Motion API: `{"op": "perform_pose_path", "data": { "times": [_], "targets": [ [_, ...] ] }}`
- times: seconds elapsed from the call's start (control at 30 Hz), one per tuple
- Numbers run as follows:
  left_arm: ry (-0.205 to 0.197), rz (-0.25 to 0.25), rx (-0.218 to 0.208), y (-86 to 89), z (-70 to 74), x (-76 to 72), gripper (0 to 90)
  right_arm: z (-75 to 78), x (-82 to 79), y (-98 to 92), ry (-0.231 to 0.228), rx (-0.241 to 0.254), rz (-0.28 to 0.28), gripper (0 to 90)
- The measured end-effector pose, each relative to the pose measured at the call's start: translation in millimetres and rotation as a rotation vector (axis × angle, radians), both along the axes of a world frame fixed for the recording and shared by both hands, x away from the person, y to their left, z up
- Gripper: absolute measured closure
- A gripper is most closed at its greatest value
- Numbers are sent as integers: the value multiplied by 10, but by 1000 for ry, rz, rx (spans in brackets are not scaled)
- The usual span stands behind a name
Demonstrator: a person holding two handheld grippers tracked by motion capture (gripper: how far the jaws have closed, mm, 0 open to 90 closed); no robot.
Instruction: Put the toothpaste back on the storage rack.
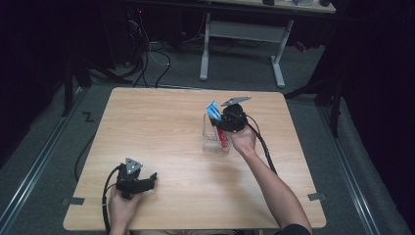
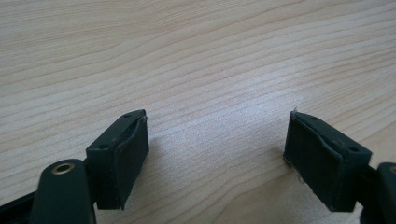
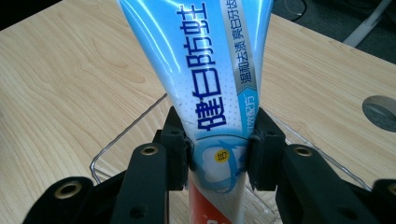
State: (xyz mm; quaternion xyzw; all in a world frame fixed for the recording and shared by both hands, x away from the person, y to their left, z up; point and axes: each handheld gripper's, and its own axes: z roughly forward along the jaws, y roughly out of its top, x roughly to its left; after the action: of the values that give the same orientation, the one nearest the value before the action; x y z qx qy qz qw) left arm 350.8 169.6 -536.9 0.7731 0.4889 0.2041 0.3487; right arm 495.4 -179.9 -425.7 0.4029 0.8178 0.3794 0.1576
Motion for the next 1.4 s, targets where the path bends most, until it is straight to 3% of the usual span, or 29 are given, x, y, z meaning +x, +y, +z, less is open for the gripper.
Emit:
{"op": "perform_pose_path", "data": {
  "times": [0.43, 0.53, 0.73, 0.93, 1.4],
  "targets": [
    [0, 0, -1, 1, -1, 0, 220, -86, 25, 90, 3, -16, 7, 625],
    [0, 0, -1, 1, 0, 0, 221, -87, 34, 70, 12, 1, 3, 622],
    [0, 0, 0, 0, -1, 0, 221, -75, 29, 59, 22, 19, 2, 538],
    [0, 0, -1, 0, -1, 0, 222, -46, 6, 53, 12, 16, -5, 473],
    [-1, 1, 0, -1, -1, 0, 222, 57, -76, -64, -30, 51, -28, 451]
  ]
}}
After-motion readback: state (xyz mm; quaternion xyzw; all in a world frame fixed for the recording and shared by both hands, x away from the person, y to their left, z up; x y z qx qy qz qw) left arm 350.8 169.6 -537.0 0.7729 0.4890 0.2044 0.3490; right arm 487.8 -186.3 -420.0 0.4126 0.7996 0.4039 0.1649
